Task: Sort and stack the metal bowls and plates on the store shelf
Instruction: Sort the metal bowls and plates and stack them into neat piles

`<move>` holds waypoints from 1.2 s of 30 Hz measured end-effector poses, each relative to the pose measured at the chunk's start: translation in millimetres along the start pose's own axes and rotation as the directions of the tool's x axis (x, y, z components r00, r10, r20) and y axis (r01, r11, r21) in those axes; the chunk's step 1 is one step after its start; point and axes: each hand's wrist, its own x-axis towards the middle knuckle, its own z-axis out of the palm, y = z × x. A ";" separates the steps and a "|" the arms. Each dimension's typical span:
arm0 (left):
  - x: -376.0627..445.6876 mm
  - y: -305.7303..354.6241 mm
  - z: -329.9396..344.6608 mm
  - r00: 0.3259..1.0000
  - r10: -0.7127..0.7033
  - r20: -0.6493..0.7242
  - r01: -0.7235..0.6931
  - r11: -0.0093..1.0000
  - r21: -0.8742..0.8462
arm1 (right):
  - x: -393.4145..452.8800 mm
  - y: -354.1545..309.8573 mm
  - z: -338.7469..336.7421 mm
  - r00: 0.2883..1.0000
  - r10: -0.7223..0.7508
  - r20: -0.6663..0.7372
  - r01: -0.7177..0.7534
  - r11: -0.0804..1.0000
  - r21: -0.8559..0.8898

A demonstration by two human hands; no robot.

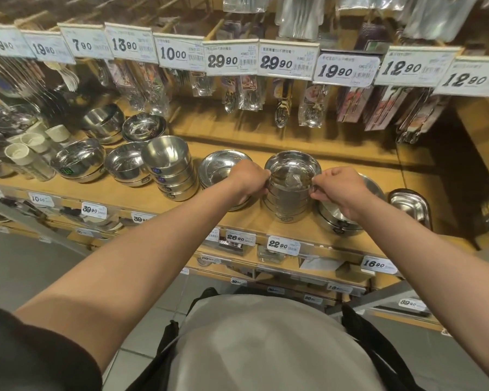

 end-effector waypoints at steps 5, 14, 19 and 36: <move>2.2 -0.3 -1.6 1.000 -0.009 -0.011 0.009 1.000 -0.019 | -4.2 -0.6 1.1 1.000 -0.007 0.001 0.007 1.000 0.009; 5.2 0.8 -5.1 0.999 -0.031 0.016 0.032 0.998 -0.062 | 0.1 2.8 5.8 0.999 0.027 -0.021 -0.026 0.999 0.039; 5.5 -1.3 -10.4 1.000 -0.019 -0.003 0.019 0.999 -0.038 | -0.1 6.3 10.6 1.000 -0.016 -0.025 0.017 0.999 0.043; -73.6 -22.7 -202.8 0.969 -0.020 -0.246 -0.016 0.989 -0.145 | -31.6 -51.2 53.0 0.973 -0.228 -0.019 0.226 0.971 -0.075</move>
